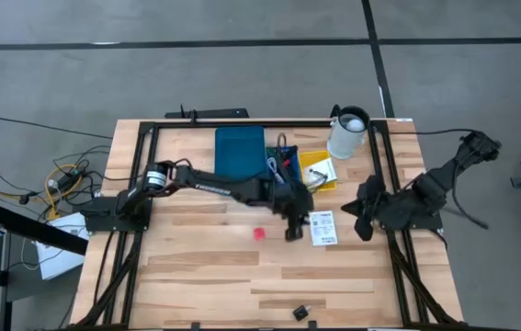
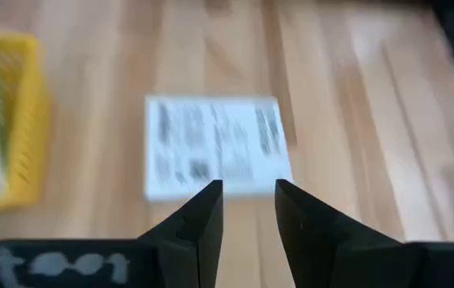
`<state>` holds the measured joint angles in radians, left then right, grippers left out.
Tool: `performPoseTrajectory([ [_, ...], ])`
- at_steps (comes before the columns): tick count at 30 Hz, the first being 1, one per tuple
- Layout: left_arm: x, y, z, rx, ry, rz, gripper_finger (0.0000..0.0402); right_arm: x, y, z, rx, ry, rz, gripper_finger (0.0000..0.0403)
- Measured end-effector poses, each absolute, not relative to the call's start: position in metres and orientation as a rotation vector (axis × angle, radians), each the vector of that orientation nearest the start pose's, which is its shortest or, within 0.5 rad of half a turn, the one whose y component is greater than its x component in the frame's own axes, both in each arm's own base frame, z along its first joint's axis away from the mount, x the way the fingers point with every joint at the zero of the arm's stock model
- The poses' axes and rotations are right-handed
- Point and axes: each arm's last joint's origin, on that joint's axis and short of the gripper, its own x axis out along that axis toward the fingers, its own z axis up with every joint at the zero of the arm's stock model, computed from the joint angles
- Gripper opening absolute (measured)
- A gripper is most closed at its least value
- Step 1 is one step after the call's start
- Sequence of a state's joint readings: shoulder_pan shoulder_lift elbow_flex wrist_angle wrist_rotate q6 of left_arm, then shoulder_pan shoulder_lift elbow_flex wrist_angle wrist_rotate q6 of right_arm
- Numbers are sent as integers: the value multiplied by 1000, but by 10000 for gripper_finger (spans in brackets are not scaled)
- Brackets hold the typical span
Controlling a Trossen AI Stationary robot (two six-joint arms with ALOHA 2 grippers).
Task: Pick and place items into bin
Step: Put the card reader box into the yellow basket
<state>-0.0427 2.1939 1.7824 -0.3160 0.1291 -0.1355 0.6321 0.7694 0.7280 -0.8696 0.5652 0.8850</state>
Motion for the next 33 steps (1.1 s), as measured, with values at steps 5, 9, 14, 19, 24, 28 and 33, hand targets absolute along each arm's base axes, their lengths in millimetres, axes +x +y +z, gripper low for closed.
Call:
performPoseTrajectory([
  [5,487,-64,207,-13,783,-109,103,122,83,247,274,812,-319,0],
  [9,486,-89,210,103,733,-89,103,126,96,236,228,859,-325,0],
  [14,486,-105,214,164,671,-119,112,127,103,227,180,920,-346,2],
  [19,483,-111,212,155,702,-121,132,129,113,219,167,1001,-282,40],
  [24,474,-115,212,108,838,-103,137,138,131,206,84,1043,-190,105],
  [28,464,-118,221,109,907,-71,138,149,143,189,-4,1075,-155,157],
  [33,442,-124,269,139,824,59,138,161,155,165,-110,1111,-144,200],
])
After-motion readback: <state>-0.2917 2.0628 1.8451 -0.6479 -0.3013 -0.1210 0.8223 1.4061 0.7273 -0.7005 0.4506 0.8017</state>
